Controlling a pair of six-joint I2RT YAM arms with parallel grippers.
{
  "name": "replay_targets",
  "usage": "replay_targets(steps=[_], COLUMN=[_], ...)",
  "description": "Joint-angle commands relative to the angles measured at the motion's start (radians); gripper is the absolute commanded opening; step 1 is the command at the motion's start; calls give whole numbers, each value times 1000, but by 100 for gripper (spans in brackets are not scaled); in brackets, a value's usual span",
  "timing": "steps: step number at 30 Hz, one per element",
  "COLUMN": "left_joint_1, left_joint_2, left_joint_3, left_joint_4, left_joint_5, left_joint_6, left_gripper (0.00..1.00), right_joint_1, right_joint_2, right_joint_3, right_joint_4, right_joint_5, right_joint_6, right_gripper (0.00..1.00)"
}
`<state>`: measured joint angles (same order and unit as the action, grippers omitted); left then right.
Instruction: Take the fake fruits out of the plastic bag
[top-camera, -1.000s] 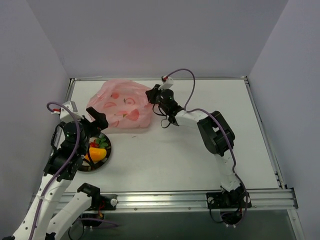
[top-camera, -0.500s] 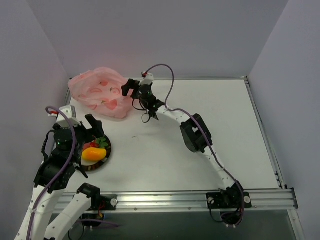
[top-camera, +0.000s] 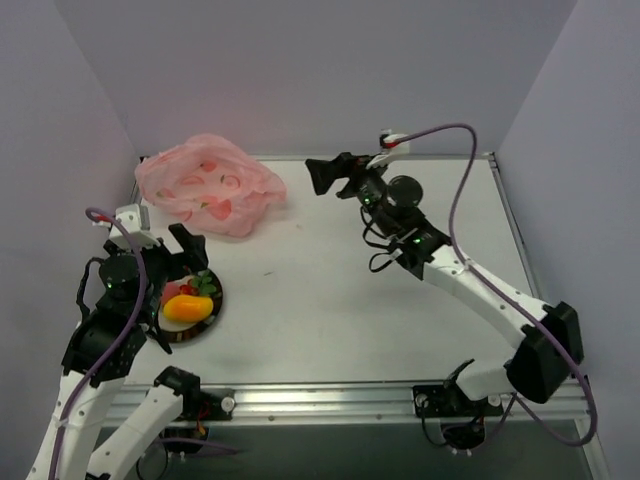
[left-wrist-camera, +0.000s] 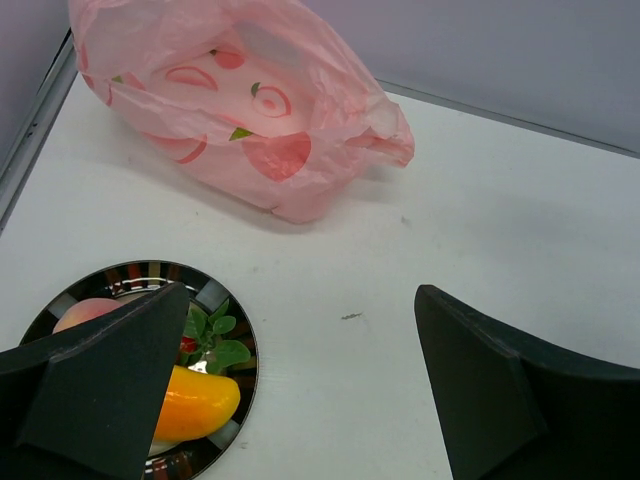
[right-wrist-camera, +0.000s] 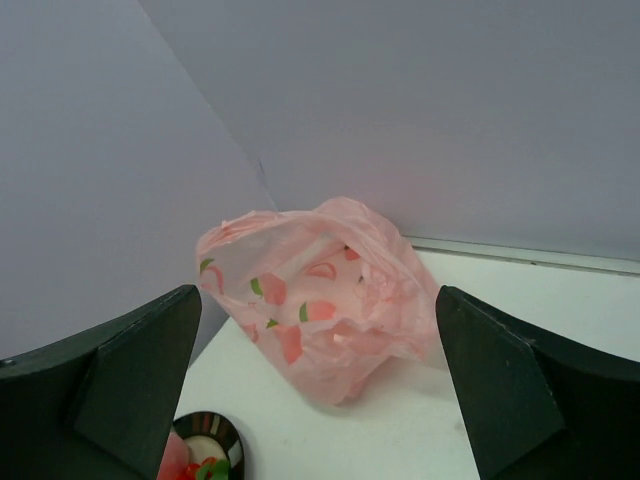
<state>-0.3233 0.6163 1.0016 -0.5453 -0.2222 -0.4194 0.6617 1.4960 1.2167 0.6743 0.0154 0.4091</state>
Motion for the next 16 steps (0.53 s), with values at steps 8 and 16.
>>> replay_targets(steps=[8,16], left_joint_1=[3,3], left_joint_2=[-104,-124], left_joint_3=[-72,-133], left_joint_4=[1,8], left_joint_5=[78,77], left_joint_6=[15,-28], left_gripper=[94,94], right_joint_1=[-19,-20], right_joint_2=[-574,-685], right_joint_3=[-485,-692], right_joint_4=[-360,-358], right_joint_5=[282,348], right_joint_6=[-1,70], right_gripper=[100,100])
